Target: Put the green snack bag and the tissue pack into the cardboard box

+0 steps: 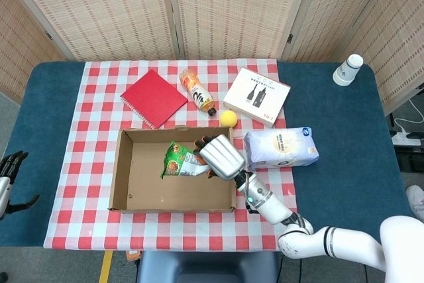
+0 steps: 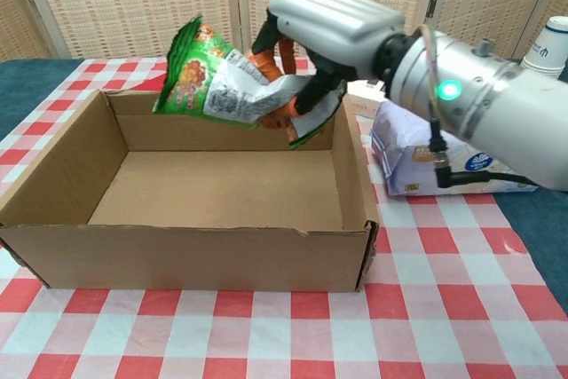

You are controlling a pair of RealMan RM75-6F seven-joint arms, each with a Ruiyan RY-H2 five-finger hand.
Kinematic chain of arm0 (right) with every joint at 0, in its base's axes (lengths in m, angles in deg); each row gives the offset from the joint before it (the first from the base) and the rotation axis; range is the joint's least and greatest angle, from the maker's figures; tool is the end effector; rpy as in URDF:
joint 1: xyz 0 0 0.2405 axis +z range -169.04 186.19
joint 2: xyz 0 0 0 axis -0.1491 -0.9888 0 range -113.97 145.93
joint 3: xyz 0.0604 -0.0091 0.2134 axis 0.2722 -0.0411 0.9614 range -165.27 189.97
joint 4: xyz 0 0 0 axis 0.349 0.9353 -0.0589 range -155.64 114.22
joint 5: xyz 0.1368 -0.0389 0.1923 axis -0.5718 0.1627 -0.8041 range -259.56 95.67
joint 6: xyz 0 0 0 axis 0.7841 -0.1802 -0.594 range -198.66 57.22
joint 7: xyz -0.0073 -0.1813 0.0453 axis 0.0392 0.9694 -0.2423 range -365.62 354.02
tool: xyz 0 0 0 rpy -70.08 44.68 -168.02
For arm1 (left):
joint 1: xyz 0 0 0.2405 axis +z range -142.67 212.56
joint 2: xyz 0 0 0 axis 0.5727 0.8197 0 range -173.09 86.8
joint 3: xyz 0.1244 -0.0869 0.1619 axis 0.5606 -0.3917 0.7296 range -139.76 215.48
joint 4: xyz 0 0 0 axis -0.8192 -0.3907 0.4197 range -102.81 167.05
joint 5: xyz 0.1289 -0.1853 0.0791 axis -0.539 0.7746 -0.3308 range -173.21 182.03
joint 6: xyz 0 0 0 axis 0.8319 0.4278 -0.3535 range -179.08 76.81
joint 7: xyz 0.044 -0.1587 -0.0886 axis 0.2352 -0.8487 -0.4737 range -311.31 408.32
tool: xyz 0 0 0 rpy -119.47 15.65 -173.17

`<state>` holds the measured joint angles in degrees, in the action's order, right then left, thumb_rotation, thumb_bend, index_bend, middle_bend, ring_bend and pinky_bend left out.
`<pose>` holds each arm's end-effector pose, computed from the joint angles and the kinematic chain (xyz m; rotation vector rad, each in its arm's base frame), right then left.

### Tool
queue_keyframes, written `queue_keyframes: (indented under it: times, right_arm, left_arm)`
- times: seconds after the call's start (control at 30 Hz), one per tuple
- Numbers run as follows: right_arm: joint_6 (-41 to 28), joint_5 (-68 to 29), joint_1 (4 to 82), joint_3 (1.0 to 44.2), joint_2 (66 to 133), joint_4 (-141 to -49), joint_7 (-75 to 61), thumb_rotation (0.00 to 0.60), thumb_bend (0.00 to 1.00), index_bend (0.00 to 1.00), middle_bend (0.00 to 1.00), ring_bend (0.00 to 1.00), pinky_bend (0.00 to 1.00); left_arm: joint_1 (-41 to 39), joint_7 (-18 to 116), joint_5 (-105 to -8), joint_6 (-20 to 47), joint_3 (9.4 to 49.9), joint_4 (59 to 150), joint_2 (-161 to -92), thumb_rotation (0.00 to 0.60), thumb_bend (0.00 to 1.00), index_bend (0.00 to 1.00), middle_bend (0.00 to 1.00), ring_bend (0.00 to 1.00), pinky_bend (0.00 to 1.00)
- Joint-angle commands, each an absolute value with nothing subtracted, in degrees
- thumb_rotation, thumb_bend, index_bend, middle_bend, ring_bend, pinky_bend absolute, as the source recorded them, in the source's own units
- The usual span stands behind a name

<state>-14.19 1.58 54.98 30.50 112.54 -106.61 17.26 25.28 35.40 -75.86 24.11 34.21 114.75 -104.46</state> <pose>0.0242 -0.3418 -0.0629 2.0001 -0.5641 1.3041 -0.3442 0.2572 0.1436 -1.3604 -1.0112 -0.8404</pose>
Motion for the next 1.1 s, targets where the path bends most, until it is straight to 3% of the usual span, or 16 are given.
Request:
queue_keyframes:
  times: [0.03,0.13,0.2,0.23,0.3,0.37,0.4,0.7,0.87,1.1]
  right_arm:
    - [-16.1,0.0,57.9,31.4,115.5,-103.6,17.4,0.600,0.38,0.76,0.50,0.49,0.69]
    - [-16.4,-0.1,59.7,31.4,117.6,-101.4,16.9,0.600,0.38,0.75,0.50,0.49,0.69]
    - [-17.2,-0.8,60.4,31.1,118.1,-100.5,16.2,0.600,0.31,0.67,0.50,0.45,0.66]
    - [-18.3,-1.6,60.6,30.9,117.9,-100.6,16.0,0.600,0.21,0.56,0.45,0.37,0.58]
    - [-21.0,-4.5,61.1,30.7,116.9,-101.8,16.1,0.600,0.02,0.21,0.21,0.10,0.25]
    - [-22.2,-6.3,61.4,30.9,116.1,-102.9,16.4,0.600,0.00,0.03,0.05,0.00,0.05]
    - [-22.0,-6.5,61.5,30.9,115.8,-103.3,16.4,0.600,0.00,0.00,0.01,0.00,0.01]
    - [-17.4,-4.9,60.4,29.9,112.1,-106.5,17.1,0.600,0.00,0.00,0.00,0.00,0.00]
    - [-14.0,-7.1,57.0,29.4,103.4,-113.1,24.2,0.600,0.00,0.00,0.00,0.00,0.00]
    - [-12.7,-17.3,52.4,29.2,90.9,-118.8,30.4,0.600,0.00,0.00,0.00,0.00,0.00]
  left_arm:
    - [25.3,35.2,-76.0,24.1,34.3,114.7,-104.4,0.600,0.20,0.04,0.00,0.00,0.09]
    - [25.3,34.8,-76.0,24.2,34.2,114.5,-104.4,0.600,0.20,0.04,0.00,0.00,0.09]
    - [25.4,34.5,-75.9,24.3,34.1,114.4,-104.3,0.600,0.20,0.04,0.00,0.00,0.09]
    - [25.4,34.3,-75.9,24.3,34.1,114.4,-104.2,0.600,0.20,0.04,0.00,0.00,0.09]
    - [25.4,34.1,-76.0,24.4,34.1,114.4,-104.2,0.600,0.20,0.04,0.00,0.00,0.09]
    - [25.4,34.0,-76.1,24.4,34.1,114.3,-104.2,0.600,0.20,0.04,0.00,0.00,0.09]
    - [25.4,33.9,-76.2,24.4,34.1,114.4,-104.2,0.600,0.20,0.04,0.00,0.00,0.09]
    - [25.4,34.1,-76.2,24.4,34.0,114.3,-104.2,0.600,0.20,0.04,0.00,0.00,0.09]
    - [25.3,34.4,-76.1,24.0,34.1,114.3,-104.3,0.600,0.20,0.04,0.00,0.00,0.09]
    - [25.0,35.5,-76.2,23.6,34.2,114.5,-104.8,0.600,0.20,0.04,0.00,0.00,0.09]
